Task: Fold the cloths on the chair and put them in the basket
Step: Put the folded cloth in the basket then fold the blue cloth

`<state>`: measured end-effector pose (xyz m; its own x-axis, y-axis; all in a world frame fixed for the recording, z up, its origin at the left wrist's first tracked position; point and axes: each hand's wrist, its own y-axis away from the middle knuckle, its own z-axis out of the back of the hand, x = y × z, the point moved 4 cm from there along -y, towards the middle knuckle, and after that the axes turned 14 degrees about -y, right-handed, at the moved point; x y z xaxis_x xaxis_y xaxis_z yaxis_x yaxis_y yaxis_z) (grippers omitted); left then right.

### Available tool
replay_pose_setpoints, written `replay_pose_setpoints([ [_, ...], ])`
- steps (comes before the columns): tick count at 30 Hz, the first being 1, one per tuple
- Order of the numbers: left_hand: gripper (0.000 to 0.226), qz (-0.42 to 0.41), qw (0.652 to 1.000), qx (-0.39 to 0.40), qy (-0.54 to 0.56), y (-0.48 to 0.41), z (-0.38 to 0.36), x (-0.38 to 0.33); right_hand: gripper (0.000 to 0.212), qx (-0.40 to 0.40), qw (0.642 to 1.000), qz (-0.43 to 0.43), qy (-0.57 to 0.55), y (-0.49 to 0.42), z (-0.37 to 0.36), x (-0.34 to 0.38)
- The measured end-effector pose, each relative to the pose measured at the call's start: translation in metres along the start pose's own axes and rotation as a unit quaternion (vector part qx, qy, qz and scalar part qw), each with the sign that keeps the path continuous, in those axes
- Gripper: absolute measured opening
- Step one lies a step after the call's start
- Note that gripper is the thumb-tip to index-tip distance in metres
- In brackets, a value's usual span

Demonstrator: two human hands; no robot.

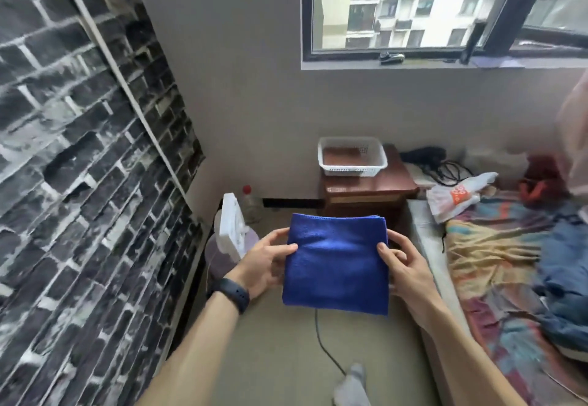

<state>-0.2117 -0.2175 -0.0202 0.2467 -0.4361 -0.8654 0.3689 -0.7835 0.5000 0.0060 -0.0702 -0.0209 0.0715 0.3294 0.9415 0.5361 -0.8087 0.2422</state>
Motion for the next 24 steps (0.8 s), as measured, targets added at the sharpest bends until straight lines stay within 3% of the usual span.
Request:
replay_pose_setpoints([
  [14,0.032,0.034,0.999,-0.030,-0.019,-0.269,-0.015,-0.119,0.022,0.000,0.998,-0.057,-0.008,-0.295,0.045,0.048],
  [24,0.031,0.099,0.994,-0.041,-0.015,-0.427,-0.011,-0.147,0.017,-0.025,0.993,-0.113,0.019,-0.454,0.056,0.042],
])
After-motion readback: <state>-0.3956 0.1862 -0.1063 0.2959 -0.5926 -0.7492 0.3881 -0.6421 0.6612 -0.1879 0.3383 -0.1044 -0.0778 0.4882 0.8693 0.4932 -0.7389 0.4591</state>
